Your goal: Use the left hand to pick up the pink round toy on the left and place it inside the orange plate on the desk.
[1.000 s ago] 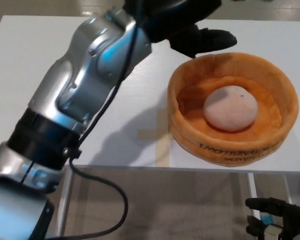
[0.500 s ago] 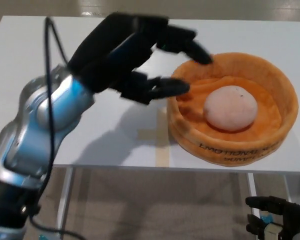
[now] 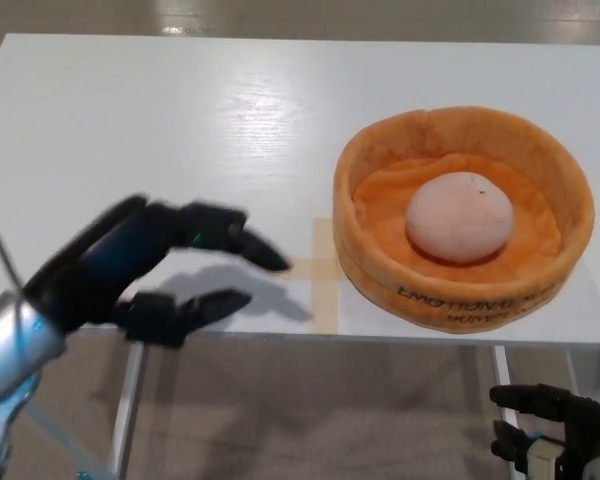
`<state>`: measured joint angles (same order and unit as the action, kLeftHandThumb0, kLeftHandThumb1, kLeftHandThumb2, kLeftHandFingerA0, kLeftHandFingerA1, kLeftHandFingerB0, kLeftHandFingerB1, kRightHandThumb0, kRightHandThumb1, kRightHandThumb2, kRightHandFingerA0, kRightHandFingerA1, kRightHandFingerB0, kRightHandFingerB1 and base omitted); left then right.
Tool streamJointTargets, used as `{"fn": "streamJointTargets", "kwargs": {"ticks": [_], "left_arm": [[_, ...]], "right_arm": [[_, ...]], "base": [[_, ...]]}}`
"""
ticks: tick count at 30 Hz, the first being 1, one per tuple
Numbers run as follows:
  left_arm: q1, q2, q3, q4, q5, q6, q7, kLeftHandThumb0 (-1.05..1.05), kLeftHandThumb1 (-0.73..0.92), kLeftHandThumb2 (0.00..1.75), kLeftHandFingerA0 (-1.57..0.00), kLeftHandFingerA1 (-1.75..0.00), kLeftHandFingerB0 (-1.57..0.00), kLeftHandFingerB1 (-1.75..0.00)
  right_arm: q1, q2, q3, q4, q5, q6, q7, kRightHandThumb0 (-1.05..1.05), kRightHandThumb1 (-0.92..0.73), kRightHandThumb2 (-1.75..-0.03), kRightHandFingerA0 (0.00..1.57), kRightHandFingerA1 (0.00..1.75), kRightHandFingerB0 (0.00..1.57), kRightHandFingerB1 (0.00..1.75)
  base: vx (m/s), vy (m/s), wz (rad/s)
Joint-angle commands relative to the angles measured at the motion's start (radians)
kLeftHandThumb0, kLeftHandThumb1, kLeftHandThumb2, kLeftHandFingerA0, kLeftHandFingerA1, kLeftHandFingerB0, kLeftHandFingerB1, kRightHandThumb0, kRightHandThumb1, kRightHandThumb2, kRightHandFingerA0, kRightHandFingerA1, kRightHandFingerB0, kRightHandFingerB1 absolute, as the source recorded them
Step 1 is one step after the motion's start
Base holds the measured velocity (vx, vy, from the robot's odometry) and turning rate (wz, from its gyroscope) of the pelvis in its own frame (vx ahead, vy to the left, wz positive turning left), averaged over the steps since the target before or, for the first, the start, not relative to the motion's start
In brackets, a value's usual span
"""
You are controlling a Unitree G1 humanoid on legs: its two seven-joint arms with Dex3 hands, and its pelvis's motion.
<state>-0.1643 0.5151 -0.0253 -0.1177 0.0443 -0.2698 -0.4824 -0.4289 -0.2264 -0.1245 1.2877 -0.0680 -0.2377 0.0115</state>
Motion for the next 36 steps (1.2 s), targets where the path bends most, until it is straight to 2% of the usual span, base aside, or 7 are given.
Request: {"fn": "streamJointTargets", "kwargs": {"ticks": [1, 7, 10, 22, 26, 31, 36], "left_arm": [[0.385, 0.083, 0.154, 0.131, -0.577, 0.155, -0.572, 0.01, 0.75, 0.72, -0.7, -0.5, -0.8, -0.54], [0.321, 0.021, 0.108, 0.372, -0.375, 0.039, -0.447, -0.05, 0.74, 0.69, -0.72, -0.48, -0.82, -0.54], [0.295, 0.004, 0.097, 0.444, -0.317, 0.047, -0.39, -0.04, 0.71, 0.73, -0.72, -0.48, -0.84, -0.55], [0.204, -0.051, 0.076, 0.665, -0.214, 0.012, -0.298, -0.1, 0.69, 0.75, -0.74, -0.51, -0.85, -0.56], [0.182, -0.089, 0.083, 0.709, -0.165, -0.003, -0.179, -0.09, 0.67, 0.74, -0.81, -0.5, -0.86, -0.55], [0.036, -0.166, 0.086, 0.929, -0.068, 0.005, 0.118, -0.06, 0.71, 0.72, -0.91, -0.53, -0.86, -0.53], [-0.099, -0.198, 0.081, 1.095, -0.034, 0.071, 0.293, -0.12, 0.72, 0.67, -0.82, -0.56, -0.77, -0.52]], "right_arm": [[0.013, -0.034, 0.012, 0.013, -0.016, 0.018, 0.009, -0.21, -0.62, -0.58, 0.78, 0.56, 0.68, 0.5], [0.013, -0.037, 0.015, 0.014, -0.018, 0.023, 0.004, -0.21, -0.61, -0.58, 0.8, 0.56, 0.7, 0.51], [0.014, -0.038, 0.02, 0.012, -0.021, 0.019, 0.001, -0.21, -0.61, -0.57, 0.79, 0.57, 0.69, 0.51], [0.009, -0.037, 0.024, 0.013, -0.009, 0.024, 0.002, -0.21, -0.6, -0.57, 0.79, 0.56, 0.68, 0.5], [0.009, -0.038, 0.029, 0.015, -0.013, 0.019, 0.002, -0.22, -0.61, -0.57, 0.8, 0.57, 0.69, 0.5], [0.01, -0.034, 0.03, 0.015, -0.009, 0.022, 0.004, -0.22, -0.61, -0.57, 0.8, 0.57, 0.68, 0.51], [0.014, -0.032, 0.032, 0.014, -0.008, 0.023, 0.007, -0.2, -0.62, -0.58, 0.78, 0.56, 0.68, 0.5]], "base": [[0.0, 0.0, 0.0], [0.0, 0.0, 0.0], [0.0, 0.0, 0.0], [0.0, 0.0, 0.0], [0.0, 0.0, 0.0], [0.0, 0.0, 0.0], [0.0, 0.0, 0.0]]}}
